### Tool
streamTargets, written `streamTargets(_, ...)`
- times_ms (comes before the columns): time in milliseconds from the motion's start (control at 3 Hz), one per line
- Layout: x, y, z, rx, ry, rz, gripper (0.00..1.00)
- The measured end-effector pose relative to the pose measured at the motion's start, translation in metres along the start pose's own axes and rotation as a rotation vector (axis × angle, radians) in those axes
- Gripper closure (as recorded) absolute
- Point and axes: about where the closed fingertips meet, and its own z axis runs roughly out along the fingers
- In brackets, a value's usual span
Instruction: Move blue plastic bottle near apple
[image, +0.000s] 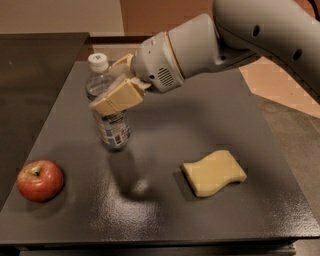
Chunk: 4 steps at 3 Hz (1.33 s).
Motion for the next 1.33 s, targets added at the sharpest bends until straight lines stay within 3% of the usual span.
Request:
streamTargets(1000,0.008,0.047,0.042,-0.132,-0.054,0.002,1.00)
streamTargets(1333,0.010,0.056,0.050,-0.155,-0.040,-0.003,1.00)
